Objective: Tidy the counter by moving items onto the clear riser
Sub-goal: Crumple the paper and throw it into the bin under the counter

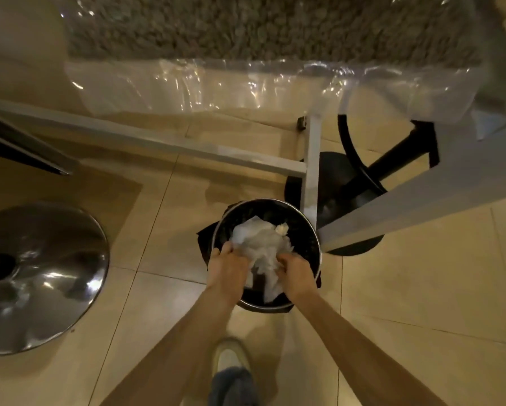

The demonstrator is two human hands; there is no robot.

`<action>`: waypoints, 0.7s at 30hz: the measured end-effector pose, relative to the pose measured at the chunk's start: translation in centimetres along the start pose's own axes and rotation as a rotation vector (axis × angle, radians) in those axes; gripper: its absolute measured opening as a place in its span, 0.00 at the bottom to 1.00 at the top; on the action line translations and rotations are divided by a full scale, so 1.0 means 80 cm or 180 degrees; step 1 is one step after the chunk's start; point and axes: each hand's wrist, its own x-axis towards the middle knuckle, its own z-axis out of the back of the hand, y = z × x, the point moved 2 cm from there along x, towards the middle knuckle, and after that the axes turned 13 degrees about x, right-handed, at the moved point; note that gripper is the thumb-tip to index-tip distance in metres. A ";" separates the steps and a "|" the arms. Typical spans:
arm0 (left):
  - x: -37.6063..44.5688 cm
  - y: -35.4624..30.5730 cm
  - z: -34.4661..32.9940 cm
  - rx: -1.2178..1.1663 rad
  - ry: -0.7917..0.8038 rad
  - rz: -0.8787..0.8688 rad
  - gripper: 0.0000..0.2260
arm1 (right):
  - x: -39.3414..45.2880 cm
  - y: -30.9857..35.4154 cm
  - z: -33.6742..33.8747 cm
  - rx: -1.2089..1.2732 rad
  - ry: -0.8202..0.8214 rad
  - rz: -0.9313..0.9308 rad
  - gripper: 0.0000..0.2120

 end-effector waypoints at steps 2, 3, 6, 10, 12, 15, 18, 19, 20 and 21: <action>-0.005 -0.001 -0.002 0.0328 0.0181 -0.0088 0.18 | -0.001 0.004 0.002 -0.0053 0.0039 -0.0034 0.15; -0.010 0.000 0.000 0.0382 0.0192 -0.0096 0.18 | -0.005 0.006 0.006 -0.0050 0.0022 -0.0054 0.15; -0.036 0.004 0.023 0.0139 0.0162 -0.0018 0.19 | -0.029 0.023 0.027 -0.0034 -0.0099 0.0027 0.13; -0.090 0.017 0.079 -0.0286 0.0075 0.0050 0.19 | -0.079 0.066 0.067 -0.0003 -0.0003 0.0150 0.12; -0.117 0.025 0.114 -0.0357 0.0015 0.0085 0.18 | -0.104 0.093 0.088 0.0005 0.0070 0.0165 0.13; -0.168 0.039 0.183 -0.0476 0.0006 0.0199 0.18 | -0.152 0.148 0.124 -0.0039 0.0133 0.0276 0.16; -0.224 0.057 0.256 -0.0579 -0.0163 0.0275 0.18 | -0.203 0.211 0.164 -0.0105 0.0184 0.0486 0.16; -0.244 0.064 0.280 -0.0580 -0.0237 0.0269 0.18 | -0.219 0.233 0.179 -0.0160 0.0190 0.0575 0.16; -0.263 0.071 0.303 -0.0556 -0.0312 0.0261 0.19 | -0.234 0.253 0.192 -0.0223 0.0198 0.0668 0.16; -0.282 0.077 0.325 -0.0521 -0.0381 0.0255 0.20 | -0.249 0.275 0.206 -0.0266 0.0211 0.0749 0.16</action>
